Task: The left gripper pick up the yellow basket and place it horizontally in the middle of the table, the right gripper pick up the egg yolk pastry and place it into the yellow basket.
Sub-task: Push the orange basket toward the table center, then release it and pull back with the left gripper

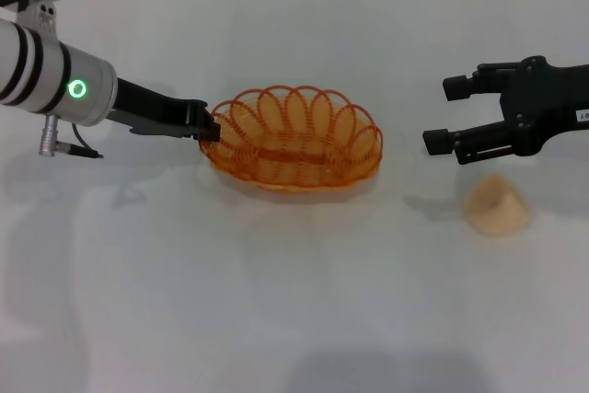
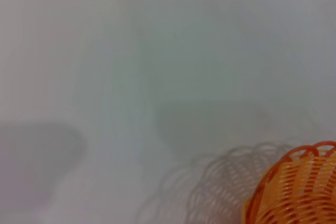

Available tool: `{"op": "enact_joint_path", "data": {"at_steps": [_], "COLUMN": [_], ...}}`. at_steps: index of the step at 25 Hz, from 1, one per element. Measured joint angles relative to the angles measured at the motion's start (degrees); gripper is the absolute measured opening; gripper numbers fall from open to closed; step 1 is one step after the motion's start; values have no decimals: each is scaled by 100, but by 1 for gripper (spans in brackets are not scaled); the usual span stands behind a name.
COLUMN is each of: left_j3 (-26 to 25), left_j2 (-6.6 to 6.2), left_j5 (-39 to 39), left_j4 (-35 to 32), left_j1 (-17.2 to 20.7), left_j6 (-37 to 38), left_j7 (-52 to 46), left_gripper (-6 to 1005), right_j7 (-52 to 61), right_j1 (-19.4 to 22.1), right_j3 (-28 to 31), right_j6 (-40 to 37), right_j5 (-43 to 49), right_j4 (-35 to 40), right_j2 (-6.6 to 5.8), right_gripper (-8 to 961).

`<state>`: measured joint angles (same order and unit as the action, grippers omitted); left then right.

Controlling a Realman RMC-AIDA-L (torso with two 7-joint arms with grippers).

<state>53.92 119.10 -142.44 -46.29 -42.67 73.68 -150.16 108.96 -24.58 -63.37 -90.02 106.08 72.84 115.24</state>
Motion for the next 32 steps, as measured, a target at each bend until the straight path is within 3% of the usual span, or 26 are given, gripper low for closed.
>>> {"op": "enact_joint_path", "data": {"at_steps": [32], "left_j3": [383], "left_j2": [14], "left_j5": [527], "left_j4": [494], "left_j1": [-36], "left_j6": [-537], "left_j7": [95], "left_gripper": [82], "right_j7": [-7], "right_j1": [-8], "right_j3": [-20], "right_j6": [-43], "right_j5": [0], "right_j4": [11], "right_j2": [-2], "right_gripper": [837]}}
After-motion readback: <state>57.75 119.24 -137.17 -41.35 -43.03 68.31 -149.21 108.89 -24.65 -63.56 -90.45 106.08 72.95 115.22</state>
